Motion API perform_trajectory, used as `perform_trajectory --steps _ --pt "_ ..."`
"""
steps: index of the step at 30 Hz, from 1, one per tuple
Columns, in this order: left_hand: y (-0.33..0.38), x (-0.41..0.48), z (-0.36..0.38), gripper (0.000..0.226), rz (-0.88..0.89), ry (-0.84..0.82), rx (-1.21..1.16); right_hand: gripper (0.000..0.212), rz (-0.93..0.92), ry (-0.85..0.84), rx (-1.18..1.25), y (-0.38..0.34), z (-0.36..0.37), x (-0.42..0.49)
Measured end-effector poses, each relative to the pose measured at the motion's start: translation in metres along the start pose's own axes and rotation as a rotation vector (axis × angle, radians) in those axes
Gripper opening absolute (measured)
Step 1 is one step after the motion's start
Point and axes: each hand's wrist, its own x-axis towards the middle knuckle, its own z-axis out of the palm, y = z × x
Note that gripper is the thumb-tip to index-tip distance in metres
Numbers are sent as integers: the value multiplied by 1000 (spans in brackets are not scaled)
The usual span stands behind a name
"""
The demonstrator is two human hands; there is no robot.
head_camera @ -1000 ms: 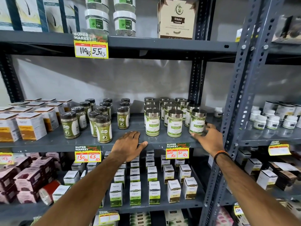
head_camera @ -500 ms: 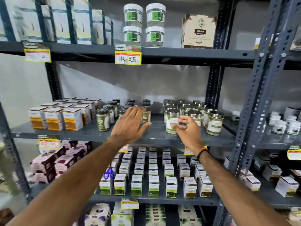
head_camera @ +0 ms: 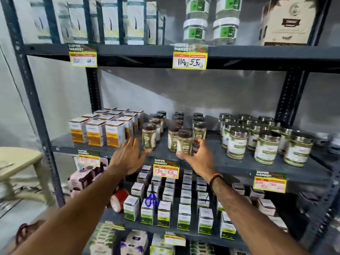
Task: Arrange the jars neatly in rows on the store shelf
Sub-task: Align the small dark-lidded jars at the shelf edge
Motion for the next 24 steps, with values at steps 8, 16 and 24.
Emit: perform_trajectory --steps 8,16,24 --pt "-28 11 38 78 -12 -75 60 79 -28 -7 -18 9 11 13" --pt "-37 13 49 85 26 -53 95 74 -1 89 -75 15 -8 23" --pt "-38 13 52 84 25 -53 108 71 50 164 -118 23 -23 32"
